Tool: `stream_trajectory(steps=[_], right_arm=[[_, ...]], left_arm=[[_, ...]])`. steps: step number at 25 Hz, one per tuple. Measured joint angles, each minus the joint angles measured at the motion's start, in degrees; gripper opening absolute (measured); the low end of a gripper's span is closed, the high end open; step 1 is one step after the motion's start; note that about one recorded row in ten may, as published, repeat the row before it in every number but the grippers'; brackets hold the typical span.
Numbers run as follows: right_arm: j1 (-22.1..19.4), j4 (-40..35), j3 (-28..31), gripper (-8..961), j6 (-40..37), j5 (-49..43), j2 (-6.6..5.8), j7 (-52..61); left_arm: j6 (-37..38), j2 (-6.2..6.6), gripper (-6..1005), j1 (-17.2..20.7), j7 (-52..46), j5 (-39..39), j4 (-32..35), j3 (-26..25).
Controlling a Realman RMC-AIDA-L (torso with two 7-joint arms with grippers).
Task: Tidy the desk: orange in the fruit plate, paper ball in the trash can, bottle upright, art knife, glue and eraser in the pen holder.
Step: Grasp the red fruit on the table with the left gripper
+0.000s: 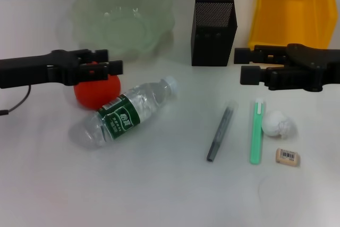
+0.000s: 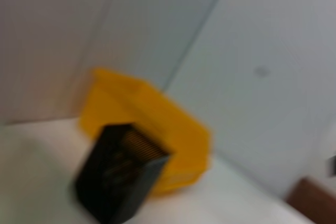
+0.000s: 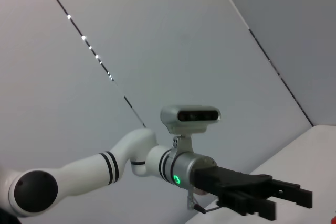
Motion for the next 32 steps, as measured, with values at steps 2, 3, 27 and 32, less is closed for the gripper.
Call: stream_trajectory(steps=[2, 3, 27, 32], right_arm=[[-0.1, 1.6, 0.2, 838, 0.0, 0.1, -0.57, -0.3], [-0.2, 2.0, 0.3, 838, 0.0, 0.2, -0.73, -0.3], [-2.4, 6.1, 1.0, 837, 0.0, 0.3, -0.55, -1.8], [-2.4, 6.3, 1.4, 837, 0.1, 0.3, -0.54, -1.9]], left_arm=[[-3.1, -0.03, 799, 0.4, 1.6, 0.5, 0.2, -0.1], [-4.4, -0.10, 798, 0.7, 2.5, 0.4, 0.4, -0.2], [-21.7, -4.23, 795, 5.3, 18.3, 0.2, -4.8, -1.0], [-22.0, -4.39, 794, 4.3, 19.3, 0.1, -7.0, -0.9]])
